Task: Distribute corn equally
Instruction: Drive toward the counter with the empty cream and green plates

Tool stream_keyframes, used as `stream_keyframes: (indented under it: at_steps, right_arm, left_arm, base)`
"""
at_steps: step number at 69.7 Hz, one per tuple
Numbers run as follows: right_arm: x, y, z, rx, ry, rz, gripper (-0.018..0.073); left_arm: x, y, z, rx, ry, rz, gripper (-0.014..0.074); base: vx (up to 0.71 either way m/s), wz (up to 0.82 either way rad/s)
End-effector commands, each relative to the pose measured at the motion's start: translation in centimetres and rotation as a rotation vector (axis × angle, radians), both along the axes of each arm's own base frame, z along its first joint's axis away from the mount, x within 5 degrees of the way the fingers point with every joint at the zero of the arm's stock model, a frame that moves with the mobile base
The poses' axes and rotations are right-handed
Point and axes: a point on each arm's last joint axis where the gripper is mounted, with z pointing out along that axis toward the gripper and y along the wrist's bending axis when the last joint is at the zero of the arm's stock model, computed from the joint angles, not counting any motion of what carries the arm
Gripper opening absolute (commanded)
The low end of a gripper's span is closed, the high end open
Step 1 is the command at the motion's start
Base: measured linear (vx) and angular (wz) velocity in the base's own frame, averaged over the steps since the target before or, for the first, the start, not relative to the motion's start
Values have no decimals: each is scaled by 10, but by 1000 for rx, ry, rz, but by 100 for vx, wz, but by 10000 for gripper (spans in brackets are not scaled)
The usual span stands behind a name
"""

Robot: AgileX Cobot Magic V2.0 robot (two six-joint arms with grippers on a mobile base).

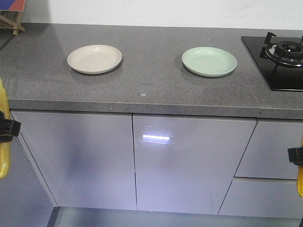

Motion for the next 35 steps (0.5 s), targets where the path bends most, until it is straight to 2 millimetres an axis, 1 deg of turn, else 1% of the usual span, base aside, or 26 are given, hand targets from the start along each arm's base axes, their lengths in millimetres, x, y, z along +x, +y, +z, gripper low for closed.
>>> stream_keyframes:
  at_steps: [1, 35]
  right_arm:
    - [1, -1, 13, -5, -84, -10, 194]
    - [1, -1, 13, -5, -83, -10, 194]
  left_arm:
    - [-1, 0, 15, -23, -93, 5, 217]
    - [-1, 0, 15, -23, -93, 5, 217]
  base:
    - [1, -3]
    - [0, -1]
